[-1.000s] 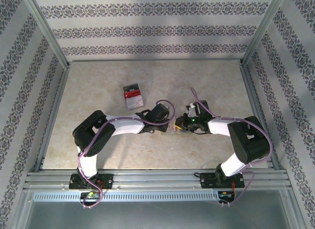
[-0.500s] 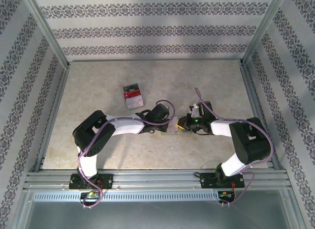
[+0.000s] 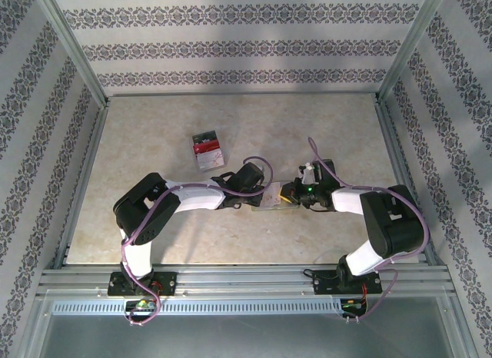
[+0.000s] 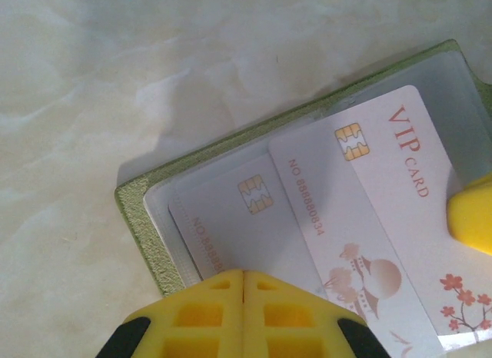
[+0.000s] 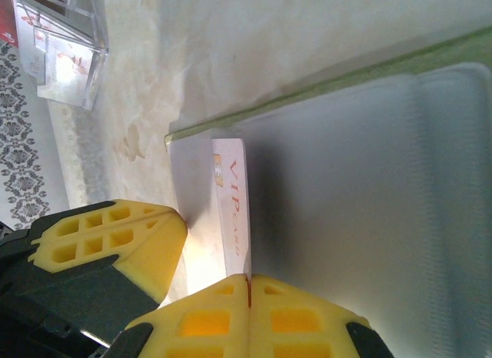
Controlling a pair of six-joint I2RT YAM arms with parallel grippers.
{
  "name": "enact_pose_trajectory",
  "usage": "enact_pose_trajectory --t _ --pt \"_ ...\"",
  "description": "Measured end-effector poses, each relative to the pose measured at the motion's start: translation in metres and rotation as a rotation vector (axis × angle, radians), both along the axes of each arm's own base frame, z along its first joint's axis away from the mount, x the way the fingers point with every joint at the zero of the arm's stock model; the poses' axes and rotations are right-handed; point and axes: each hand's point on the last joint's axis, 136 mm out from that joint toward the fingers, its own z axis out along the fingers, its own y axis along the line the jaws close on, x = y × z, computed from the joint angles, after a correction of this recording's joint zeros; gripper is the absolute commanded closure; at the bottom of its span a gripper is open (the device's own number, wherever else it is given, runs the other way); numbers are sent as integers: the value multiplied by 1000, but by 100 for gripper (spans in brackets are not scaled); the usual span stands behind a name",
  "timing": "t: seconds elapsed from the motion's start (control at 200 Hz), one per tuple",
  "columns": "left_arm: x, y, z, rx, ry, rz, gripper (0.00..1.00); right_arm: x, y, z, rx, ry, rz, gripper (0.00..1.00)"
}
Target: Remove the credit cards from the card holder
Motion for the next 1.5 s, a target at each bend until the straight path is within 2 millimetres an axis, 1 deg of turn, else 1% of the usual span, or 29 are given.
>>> enact_pose_trajectory --t 0.32,0.515,0.64,0.715,0.809,0.919,1.064,1.224,1.294,1.394,1.454,1.499 --pt "-1 5 0 -1 -6 7 100 0 -17 4 -21 -32 -18 100" --pt "0 7 1 4 -9 6 97 -1 -28 11 -64 -66 -24 100" --pt "-2 9 1 16 -6 -6 90 -3 -35 18 -101 -88 -22 100" --pt "-4 13 0 34 2 -11 84 -2 -38 26 -123 -112 -24 100" --pt "-6 15 5 42 4 -24 76 0 -40 37 -146 -149 -13 100" --pt "-4 13 22 29 -17 -37 68 2 -42 52 -166 -195 -1 100" --pt "3 7 58 -12 -74 -69 59 3 -41 70 -175 -257 20 100" --pt "13 3 97 -80 -116 -143 45 -1 -38 89 -169 -328 58 100" --pt "17 3 110 -118 -124 -200 38 -3 -36 98 -164 -362 80 100" --pt "16 0 128 -153 -133 -322 30 -7 -31 112 -147 -414 118 100" --pt "12 -4 139 -162 -146 -410 28 -10 -25 121 -130 -445 151 100" --pt "8 -10 149 -173 -163 -476 23 -12 -20 125 -117 -462 176 100"
